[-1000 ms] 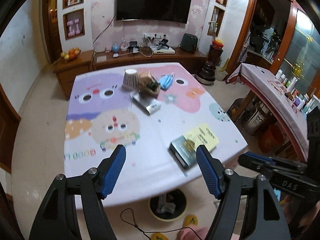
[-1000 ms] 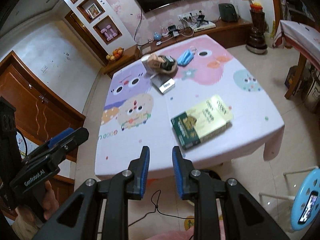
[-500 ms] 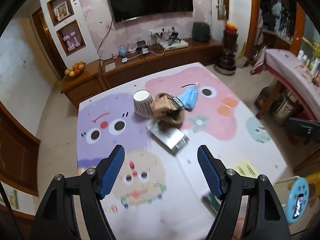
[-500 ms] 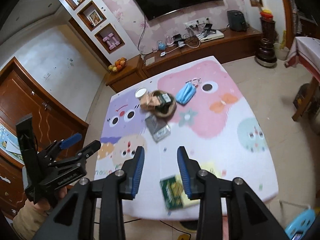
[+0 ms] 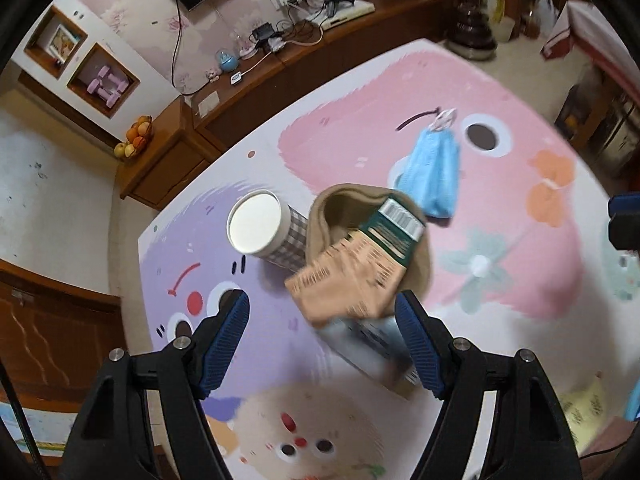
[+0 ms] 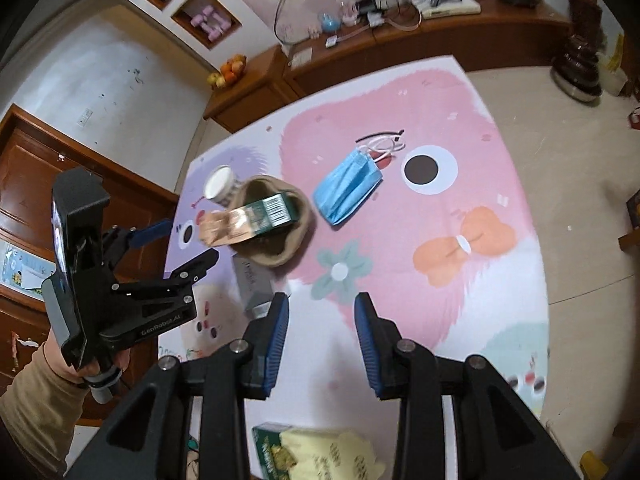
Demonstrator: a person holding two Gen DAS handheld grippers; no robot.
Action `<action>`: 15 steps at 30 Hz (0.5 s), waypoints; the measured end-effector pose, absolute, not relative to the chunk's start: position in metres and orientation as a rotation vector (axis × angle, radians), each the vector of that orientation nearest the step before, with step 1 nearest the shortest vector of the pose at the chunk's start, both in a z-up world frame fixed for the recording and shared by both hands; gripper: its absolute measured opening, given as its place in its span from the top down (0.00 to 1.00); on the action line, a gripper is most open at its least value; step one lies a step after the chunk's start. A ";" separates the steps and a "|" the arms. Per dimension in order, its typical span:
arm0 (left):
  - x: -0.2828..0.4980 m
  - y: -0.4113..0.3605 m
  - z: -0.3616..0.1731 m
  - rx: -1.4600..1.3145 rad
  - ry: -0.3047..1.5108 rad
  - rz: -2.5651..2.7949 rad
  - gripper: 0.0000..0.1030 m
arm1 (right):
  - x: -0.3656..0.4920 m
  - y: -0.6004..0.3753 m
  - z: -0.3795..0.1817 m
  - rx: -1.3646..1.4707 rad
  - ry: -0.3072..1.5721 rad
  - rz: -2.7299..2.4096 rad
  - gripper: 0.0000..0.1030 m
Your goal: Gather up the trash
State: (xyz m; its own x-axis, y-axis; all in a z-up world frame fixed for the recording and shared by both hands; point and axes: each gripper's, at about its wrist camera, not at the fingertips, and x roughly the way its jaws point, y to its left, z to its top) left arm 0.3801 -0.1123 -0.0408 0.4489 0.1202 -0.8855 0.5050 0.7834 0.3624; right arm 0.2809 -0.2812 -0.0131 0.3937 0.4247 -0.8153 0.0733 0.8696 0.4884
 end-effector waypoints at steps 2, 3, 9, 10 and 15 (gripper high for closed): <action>0.390 -0.115 -0.049 0.669 1.112 -0.262 0.28 | 0.296 -0.283 -0.025 0.501 1.178 0.248 0.67; 0.394 -0.117 -0.051 0.672 1.116 -0.263 0.28 | 0.304 -0.283 -0.031 0.502 1.188 0.257 0.67; 0.401 -0.131 -0.061 0.706 1.137 -0.299 0.37 | 0.334 -0.287 -0.056 0.516 1.227 0.284 0.67; 0.401 -0.132 -0.061 0.708 1.134 -0.300 0.37 | 0.340 -0.287 -0.061 0.526 1.232 0.287 0.67; 0.398 -0.133 -0.058 0.687 1.114 -0.280 0.45 | 0.361 -0.290 -0.072 0.570 1.236 0.277 0.67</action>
State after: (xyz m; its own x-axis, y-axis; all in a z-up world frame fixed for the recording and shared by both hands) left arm 0.3981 -0.1331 -0.0578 0.4330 0.1252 -0.8927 0.5327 0.7633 0.3654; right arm 0.3610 -0.2905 -0.0723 0.3190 0.4952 -0.8081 0.1029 0.8295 0.5490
